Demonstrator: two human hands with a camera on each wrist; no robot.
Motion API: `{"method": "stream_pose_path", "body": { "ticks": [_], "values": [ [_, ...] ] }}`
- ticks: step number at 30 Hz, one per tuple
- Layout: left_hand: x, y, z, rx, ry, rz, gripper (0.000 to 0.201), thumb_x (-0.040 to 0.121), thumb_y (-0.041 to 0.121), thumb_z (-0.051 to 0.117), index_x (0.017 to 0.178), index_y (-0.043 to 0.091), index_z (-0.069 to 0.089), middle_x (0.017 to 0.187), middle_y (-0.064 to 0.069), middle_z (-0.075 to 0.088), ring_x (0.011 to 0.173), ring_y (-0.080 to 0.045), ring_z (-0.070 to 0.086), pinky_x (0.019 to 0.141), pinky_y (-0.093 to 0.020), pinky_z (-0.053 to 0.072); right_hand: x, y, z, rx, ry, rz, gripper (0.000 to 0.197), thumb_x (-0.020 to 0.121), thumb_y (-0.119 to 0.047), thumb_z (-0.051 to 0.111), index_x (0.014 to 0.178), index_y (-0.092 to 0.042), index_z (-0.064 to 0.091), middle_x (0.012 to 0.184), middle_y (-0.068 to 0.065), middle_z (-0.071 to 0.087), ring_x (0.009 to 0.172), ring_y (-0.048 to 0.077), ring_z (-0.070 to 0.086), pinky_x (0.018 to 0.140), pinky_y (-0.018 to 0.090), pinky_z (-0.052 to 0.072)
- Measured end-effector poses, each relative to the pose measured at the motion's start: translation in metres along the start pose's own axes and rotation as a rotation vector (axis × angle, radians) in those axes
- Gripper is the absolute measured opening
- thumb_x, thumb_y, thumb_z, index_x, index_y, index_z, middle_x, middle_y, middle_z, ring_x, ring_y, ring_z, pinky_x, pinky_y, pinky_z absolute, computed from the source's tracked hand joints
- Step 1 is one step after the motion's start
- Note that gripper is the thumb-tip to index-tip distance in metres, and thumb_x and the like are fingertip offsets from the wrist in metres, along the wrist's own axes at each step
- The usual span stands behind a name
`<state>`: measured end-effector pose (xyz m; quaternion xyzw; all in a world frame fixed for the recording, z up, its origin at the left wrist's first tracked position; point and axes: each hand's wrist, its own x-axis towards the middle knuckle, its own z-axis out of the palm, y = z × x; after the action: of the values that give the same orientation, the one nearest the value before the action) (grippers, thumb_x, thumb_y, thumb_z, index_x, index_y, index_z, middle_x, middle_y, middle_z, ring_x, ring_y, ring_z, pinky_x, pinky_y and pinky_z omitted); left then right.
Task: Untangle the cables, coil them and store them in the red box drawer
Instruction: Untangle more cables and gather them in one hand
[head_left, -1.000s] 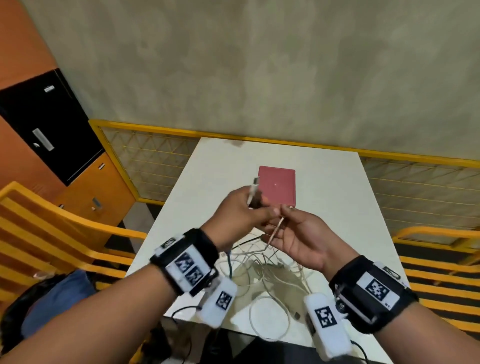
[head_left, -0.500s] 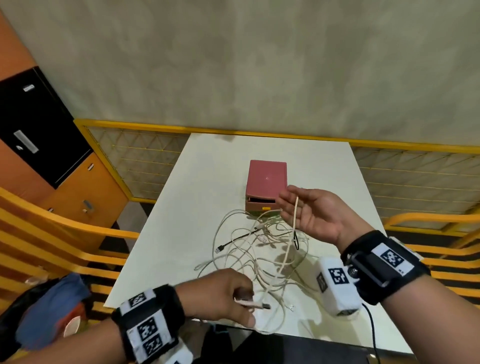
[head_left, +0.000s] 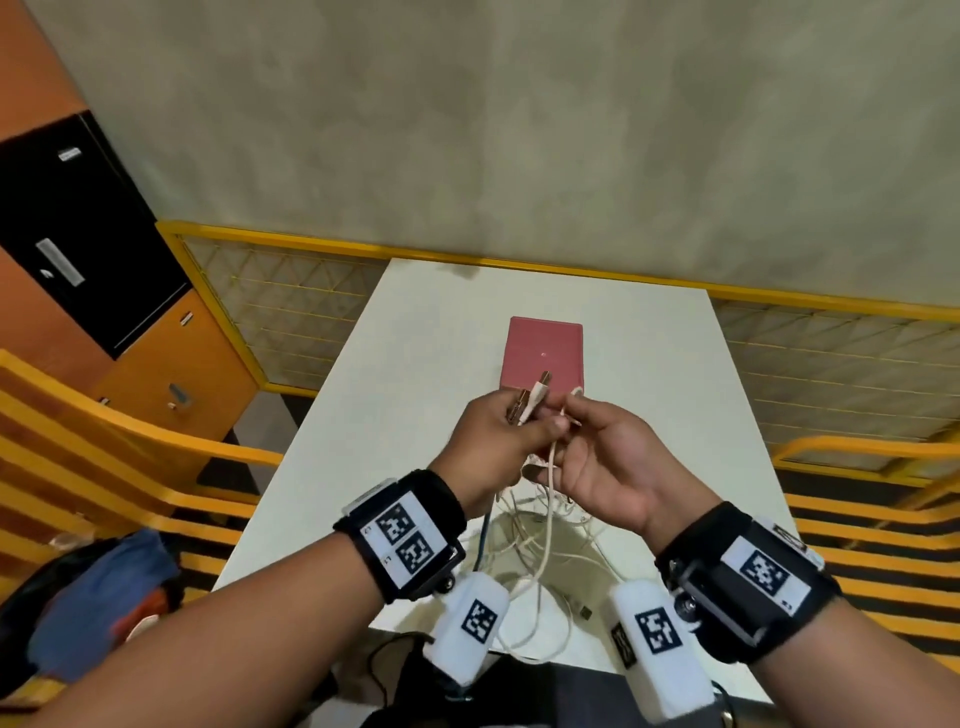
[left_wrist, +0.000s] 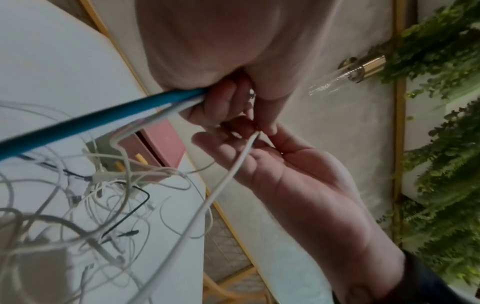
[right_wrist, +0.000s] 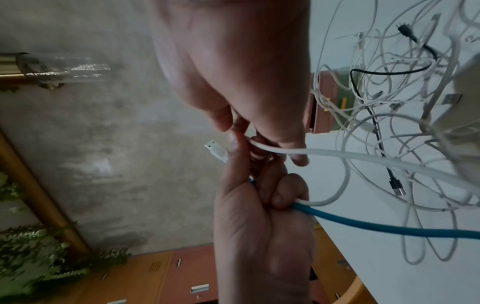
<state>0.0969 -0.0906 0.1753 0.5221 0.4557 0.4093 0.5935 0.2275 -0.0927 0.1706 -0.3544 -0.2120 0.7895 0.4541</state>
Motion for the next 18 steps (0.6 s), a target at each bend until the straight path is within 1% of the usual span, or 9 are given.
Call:
{"method": "stream_pose_path", "body": {
  "ticks": [2,4,6,8,10,12,14,16,18],
  "values": [
    [-0.001,-0.005,-0.001,0.026,-0.067,-0.042,0.029,0.089,0.005,0.066,0.067,0.022,0.061,0.051,0.012,0.052,0.037,-0.003,0.041,0.039,-0.018,0.026,0.0,-0.005,-0.002,0.038,0.026,0.016,0.017,0.082,-0.023,0.058,0.09,-0.011,0.065,0.085,0.009,0.063,0.074,0.024,0.066,0.066,0.038,0.057],
    [-0.008,-0.009,-0.004,0.094,-0.198,-0.065,0.033,0.087,0.003,0.068,0.061,0.023,0.062,0.047,0.012,0.049,0.036,-0.003,0.035,0.039,-0.018,0.023,0.004,-0.014,-0.007,0.075,0.08,0.037,0.018,0.09,-0.018,0.051,0.085,-0.007,0.064,0.092,0.018,0.072,0.082,0.03,0.072,0.067,0.04,0.06],
    [-0.018,-0.015,-0.011,0.198,-0.333,-0.109,0.027,0.083,0.004,0.072,0.064,0.021,0.062,0.055,0.004,0.057,0.039,-0.004,0.035,0.04,-0.019,0.024,0.008,-0.026,-0.014,0.067,0.123,0.042,0.021,0.095,-0.016,0.044,0.082,-0.01,0.059,0.099,0.02,0.074,0.093,0.031,0.074,0.077,0.046,0.058],
    [-0.029,-0.025,-0.027,0.315,-0.444,-0.17,0.018,0.08,0.009,0.076,0.071,0.017,0.062,0.066,-0.004,0.062,0.042,-0.006,0.038,0.042,-0.022,0.026,0.01,-0.038,-0.02,0.074,0.152,0.033,0.023,0.099,-0.015,0.041,0.082,-0.013,0.056,0.102,0.018,0.074,0.096,0.029,0.073,0.079,0.051,0.056],
    [-0.041,-0.033,-0.046,0.471,-0.592,-0.208,0.021,0.077,0.015,0.08,0.068,0.022,0.062,0.061,0.008,0.061,0.046,-0.004,0.044,0.047,-0.022,0.032,0.009,-0.046,-0.025,0.08,0.17,0.022,0.025,0.1,-0.013,0.039,0.081,-0.014,0.055,0.104,0.017,0.073,0.092,0.029,0.074,0.076,0.052,0.056],
    [-0.052,-0.035,-0.061,0.653,-0.729,-0.217,0.023,0.076,0.026,0.081,0.066,0.024,0.06,0.058,0.013,0.053,0.053,-0.004,0.045,0.054,-0.024,0.033,0.009,-0.049,-0.027,0.086,0.189,0.011,0.023,0.101,-0.012,0.038,0.084,-0.015,0.054,0.106,0.017,0.072,0.089,0.03,0.075,0.072,0.051,0.058],
    [-0.056,-0.035,-0.067,0.684,-0.677,-0.186,0.031,0.079,0.031,0.08,0.066,0.023,0.053,0.057,0.013,0.044,0.052,-0.004,0.038,0.052,-0.023,0.029,0.007,-0.047,-0.027,0.052,0.188,0.002,0.021,0.101,-0.011,0.038,0.087,-0.016,0.053,0.102,0.018,0.074,0.088,0.03,0.075,0.07,0.049,0.06],
    [-0.049,-0.032,-0.07,0.46,-0.457,-0.203,0.032,0.083,0.031,0.076,0.071,0.019,0.049,0.059,0.012,0.042,0.047,-0.006,0.033,0.045,-0.023,0.027,0.004,-0.038,-0.023,-0.016,0.16,0.012,0.02,0.101,-0.011,0.039,0.089,-0.015,0.055,0.097,0.017,0.075,0.089,0.029,0.075,0.07,0.048,0.06],
    [-0.038,-0.026,-0.068,0.174,-0.23,-0.213,0.029,0.087,0.025,0.071,0.076,0.018,0.045,0.06,0.004,0.039,0.046,-0.009,0.029,0.042,-0.023,0.023,-0.002,-0.027,-0.019,-0.093,0.117,0.036,0.022,0.1,-0.012,0.04,0.088,-0.014,0.059,0.095,0.016,0.076,0.091,0.029,0.074,0.073,0.046,0.059]
  ]
}}
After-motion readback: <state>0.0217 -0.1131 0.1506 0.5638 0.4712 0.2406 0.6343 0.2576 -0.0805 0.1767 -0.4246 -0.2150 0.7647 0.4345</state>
